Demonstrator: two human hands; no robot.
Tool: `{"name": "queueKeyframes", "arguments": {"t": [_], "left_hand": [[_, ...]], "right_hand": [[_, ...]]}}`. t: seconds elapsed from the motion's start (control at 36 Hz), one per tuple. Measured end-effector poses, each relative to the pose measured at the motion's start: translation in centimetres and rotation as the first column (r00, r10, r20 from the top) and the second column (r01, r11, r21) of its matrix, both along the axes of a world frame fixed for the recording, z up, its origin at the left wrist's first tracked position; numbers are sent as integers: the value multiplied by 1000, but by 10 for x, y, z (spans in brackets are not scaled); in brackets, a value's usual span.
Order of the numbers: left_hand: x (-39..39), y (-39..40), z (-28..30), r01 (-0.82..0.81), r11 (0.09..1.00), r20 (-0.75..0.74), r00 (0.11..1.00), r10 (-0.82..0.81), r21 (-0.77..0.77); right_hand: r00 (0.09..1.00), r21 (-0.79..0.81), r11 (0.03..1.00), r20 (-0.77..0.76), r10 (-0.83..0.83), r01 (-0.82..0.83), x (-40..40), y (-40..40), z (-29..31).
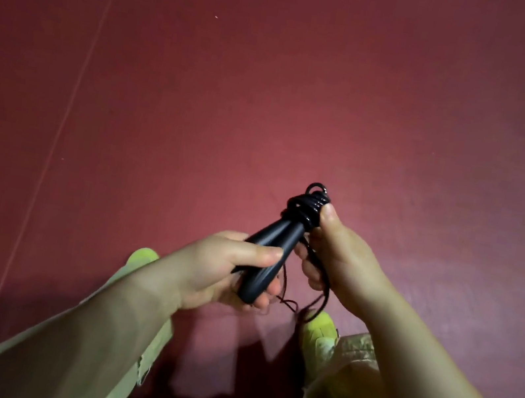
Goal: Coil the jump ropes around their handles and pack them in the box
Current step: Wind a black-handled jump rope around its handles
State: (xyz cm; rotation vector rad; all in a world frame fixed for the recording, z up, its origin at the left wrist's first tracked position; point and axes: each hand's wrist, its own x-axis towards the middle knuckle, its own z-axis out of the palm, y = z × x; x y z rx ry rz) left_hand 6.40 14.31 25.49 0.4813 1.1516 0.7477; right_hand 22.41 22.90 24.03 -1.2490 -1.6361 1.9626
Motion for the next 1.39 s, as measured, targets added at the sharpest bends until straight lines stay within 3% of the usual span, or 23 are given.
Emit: {"name": "queueKeyframes", "arguments": {"t": [0.14,0.28,0.33,0.44,0.67,0.72,0.75,0.81,0.86,0.89,0.92,1.0,1.06,1.14,1.19,1.31,1.36,1.39], "left_hand": [[10,5,-10,-5,1000,-248,969,11,28],[21,17,-9,30,987,-484,874,51,159],[19,23,-4,130,971,-661,750,37,202],[20,32,1,313,935,-904,428,15,164],[52,31,-15,505,852,-984,165,62,139],[61,29,-13,536,834,-982,187,29,127],[65,29,-11,542,830,-970,245,-7,131],[69,31,-4,512,846,-877,462,-129,146],[66,35,-2,381,910,-606,767,-211,165],[63,35,-1,309,941,-409,883,-230,138],[62,34,-1,265,959,-224,945,-238,101],[58,27,-5,250,968,182,952,-247,5],[56,23,-8,243,970,308,924,-228,-11],[51,20,-6,156,988,310,940,-142,-21],[45,21,-2,88,996,224,971,-81,-18],[36,24,1,32,997,-132,991,-24,64],[31,28,0,55,991,-334,942,-10,126],[29,30,-1,109,983,-490,871,-24,145]], "right_hand": [[980,65,998,198,-20,7,6,-2,-3],[935,291,951,297,-195,106,4,-4,-3],[939,270,947,242,-243,176,2,-5,-1],[949,-5,955,115,-294,297,2,-7,6],[903,-43,916,193,-385,399,36,-11,11],[886,-64,895,186,-424,442,43,-14,13],[879,-62,888,186,-438,456,46,-15,15],[869,-56,875,167,-466,480,53,-14,20],[863,-50,866,130,-488,498,58,-14,25],[862,-37,865,112,-495,501,59,-15,25],[864,-18,867,89,-495,498,61,-16,25],[880,10,881,-28,-473,474,61,-18,25],[911,50,913,-113,-397,404,57,-12,27],[951,78,961,-181,-250,267,48,0,27],[969,41,980,-163,-185,194,45,6,22],[994,-60,993,-20,-103,102,41,12,19],[995,-41,996,69,-77,80,37,13,18],[991,-11,998,118,-64,66,34,13,16]]}}
